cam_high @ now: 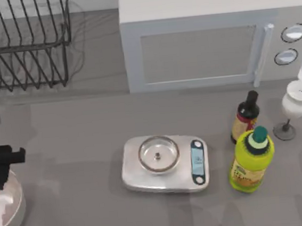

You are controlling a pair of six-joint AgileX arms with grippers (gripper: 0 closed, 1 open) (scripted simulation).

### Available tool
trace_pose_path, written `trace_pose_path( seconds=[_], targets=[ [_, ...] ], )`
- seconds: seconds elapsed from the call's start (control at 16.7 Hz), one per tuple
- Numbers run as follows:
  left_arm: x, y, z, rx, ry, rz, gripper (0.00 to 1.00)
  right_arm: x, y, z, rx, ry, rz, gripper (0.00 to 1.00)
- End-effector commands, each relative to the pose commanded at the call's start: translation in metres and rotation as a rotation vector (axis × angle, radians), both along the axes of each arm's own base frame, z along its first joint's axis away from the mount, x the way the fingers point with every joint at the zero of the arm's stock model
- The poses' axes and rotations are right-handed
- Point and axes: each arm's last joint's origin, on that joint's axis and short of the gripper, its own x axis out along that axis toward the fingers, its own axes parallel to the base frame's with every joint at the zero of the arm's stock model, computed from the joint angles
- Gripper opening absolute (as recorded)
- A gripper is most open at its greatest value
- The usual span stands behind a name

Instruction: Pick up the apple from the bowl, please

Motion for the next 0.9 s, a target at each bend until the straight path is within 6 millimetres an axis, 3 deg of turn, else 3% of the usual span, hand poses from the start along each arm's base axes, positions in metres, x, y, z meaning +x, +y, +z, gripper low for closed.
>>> trace_pose_path(
  seconds=[0.24,0.54,0.72,0.9],
  targets=[
    [0.012,0.0,0.078,0.0,0.02,0.0,0.0,0.0,0.0,0.0,0.0,0.0,0.0,1.0],
    [-0.01,0.0,0.17,0.0,0.01,0.0,0.0,0.0,0.0,0.0,0.0,0.0,0.0,1.0],
    [-0.024,0.0,0.198,0.0,-0.012,0.0,0.0,0.0,0.0,0.0,0.0,0.0,0.0,1.0],
    [-0.027,0.0,0.201,0.0,-0.015,0.0,0.0,0.0,0.0,0.0,0.0,0.0,0.0,1.0]
  ],
)
